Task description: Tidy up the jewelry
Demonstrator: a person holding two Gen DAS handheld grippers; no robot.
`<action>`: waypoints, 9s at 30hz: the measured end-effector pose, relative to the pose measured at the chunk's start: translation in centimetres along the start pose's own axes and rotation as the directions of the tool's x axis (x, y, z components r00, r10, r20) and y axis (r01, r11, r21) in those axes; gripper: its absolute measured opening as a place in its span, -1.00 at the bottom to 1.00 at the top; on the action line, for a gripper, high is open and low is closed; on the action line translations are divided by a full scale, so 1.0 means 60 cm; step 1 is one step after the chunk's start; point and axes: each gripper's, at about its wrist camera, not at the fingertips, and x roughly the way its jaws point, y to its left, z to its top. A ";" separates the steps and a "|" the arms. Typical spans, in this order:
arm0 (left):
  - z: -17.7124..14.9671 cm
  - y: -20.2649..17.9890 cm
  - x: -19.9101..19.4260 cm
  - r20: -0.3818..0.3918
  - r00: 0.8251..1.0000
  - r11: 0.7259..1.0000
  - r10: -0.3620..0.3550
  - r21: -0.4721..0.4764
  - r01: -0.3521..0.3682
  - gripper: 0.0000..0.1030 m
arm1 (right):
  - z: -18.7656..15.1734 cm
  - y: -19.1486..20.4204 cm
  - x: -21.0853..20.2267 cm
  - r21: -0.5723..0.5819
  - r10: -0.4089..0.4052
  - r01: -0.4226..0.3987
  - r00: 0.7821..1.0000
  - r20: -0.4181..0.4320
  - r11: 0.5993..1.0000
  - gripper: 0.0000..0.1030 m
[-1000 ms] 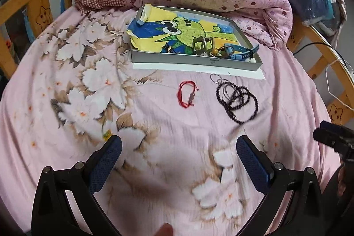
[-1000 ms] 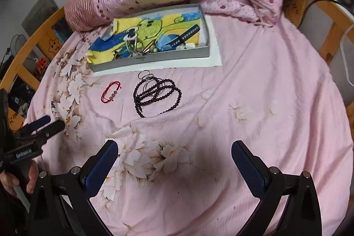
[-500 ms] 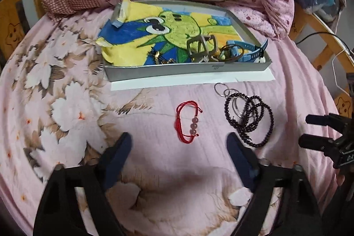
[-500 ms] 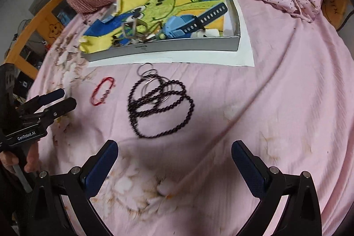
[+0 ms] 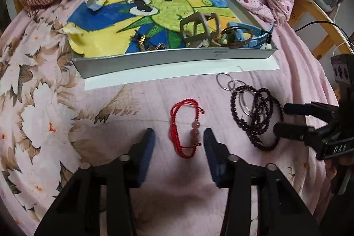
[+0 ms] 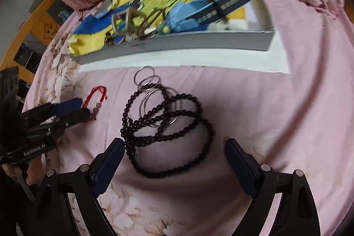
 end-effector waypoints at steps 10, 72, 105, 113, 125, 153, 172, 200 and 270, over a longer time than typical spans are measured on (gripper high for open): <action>0.003 -0.012 0.011 -0.021 0.999 0.998 -0.041 0.035 0.042 -0.76 | 0.001 0.015 0.015 -0.038 -0.128 0.129 0.991 0.034 0.991 0.33; 0.182 0.055 -0.009 0.198 0.979 0.988 0.058 -0.150 -0.028 -0.93 | 0.223 0.059 -0.111 -0.153 0.198 -0.141 0.856 0.477 0.978 -0.88; 0.164 0.037 -0.107 0.245 0.955 0.958 0.164 -0.269 -0.096 0.45 | 0.159 0.048 -0.151 -0.078 -0.021 0.069 0.865 0.501 0.995 0.25; 0.140 -0.005 -0.210 0.374 0.903 0.963 0.210 -0.241 -0.123 0.76 | 0.103 0.070 -0.236 -0.072 -0.001 0.055 0.802 0.598 0.996 0.73; 0.050 -0.067 -0.333 0.492 0.835 0.967 0.247 -0.185 -0.177 0.95 | -0.023 0.100 -0.333 -0.078 -0.013 0.090 0.730 0.684 0.993 1.00; -0.173 -0.136 -0.385 0.502 0.838 0.977 0.214 -0.123 -0.176 0.96 | -0.227 0.116 -0.362 0.043 -0.133 0.130 0.846 0.516 0.991 1.00; -0.183 -0.124 -0.300 0.369 0.898 0.971 0.238 -0.116 -0.210 0.96 | -0.216 0.096 -0.302 0.086 -0.199 0.180 0.917 0.347 0.980 1.00; -0.046 -0.034 -0.115 0.098 0.994 0.993 0.054 -0.112 -0.043 0.96 | -0.079 -0.022 -0.188 0.046 -0.161 0.156 0.976 0.144 0.987 1.00; 0.071 -0.074 0.089 0.105 0.993 0.998 0.046 0.040 -0.050 -0.02 | 0.057 -0.030 0.016 -0.192 -0.182 0.191 0.981 0.065 0.963 1.00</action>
